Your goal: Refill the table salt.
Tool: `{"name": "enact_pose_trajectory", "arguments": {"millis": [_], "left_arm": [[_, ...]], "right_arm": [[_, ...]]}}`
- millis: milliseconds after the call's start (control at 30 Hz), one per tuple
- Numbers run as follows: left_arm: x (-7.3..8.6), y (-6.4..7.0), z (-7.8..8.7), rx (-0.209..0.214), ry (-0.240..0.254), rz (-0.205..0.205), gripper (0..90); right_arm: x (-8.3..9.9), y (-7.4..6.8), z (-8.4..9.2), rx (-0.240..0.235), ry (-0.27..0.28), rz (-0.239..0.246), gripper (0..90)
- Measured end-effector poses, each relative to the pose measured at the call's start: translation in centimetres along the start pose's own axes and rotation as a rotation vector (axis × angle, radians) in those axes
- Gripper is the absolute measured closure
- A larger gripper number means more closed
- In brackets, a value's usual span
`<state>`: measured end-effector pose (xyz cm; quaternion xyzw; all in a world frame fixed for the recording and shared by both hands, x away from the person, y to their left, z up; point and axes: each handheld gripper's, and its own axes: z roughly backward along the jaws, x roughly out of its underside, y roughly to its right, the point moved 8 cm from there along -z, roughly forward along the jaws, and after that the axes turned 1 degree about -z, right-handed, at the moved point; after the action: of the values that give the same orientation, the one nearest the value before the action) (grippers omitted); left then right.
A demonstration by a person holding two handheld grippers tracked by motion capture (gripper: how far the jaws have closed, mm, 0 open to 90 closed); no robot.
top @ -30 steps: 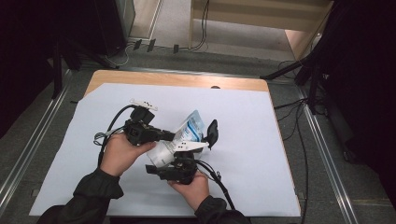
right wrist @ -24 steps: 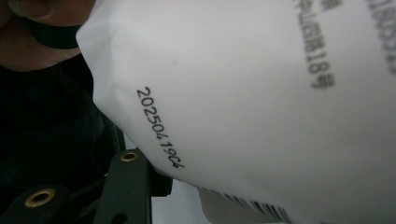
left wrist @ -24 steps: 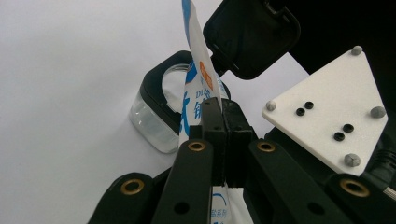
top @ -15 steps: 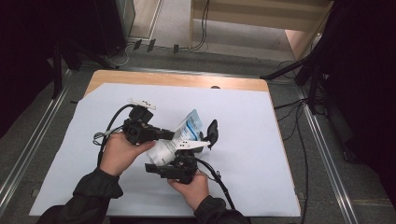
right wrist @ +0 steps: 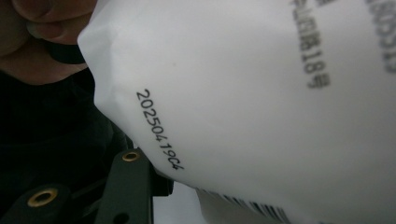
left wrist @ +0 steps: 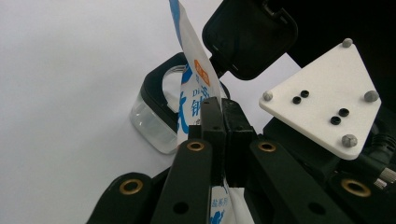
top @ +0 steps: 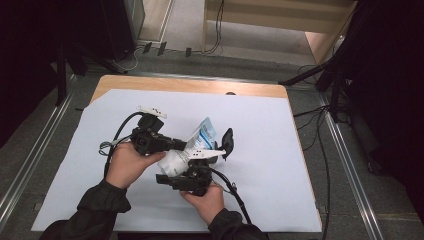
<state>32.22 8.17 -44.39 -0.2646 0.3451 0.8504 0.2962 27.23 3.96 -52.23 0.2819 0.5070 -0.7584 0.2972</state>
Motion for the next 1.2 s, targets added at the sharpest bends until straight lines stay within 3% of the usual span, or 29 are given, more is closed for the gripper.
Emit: {"name": "enact_pose_trajectory", "arguments": {"millis": [1200], "left_arm": [[-0.04,0.09,-0.15,-0.002,0.011,-0.033,90.0]], "right_arm": [[-0.13,0.06,-0.04,-0.008,-0.006,-0.001,55.4]]}}
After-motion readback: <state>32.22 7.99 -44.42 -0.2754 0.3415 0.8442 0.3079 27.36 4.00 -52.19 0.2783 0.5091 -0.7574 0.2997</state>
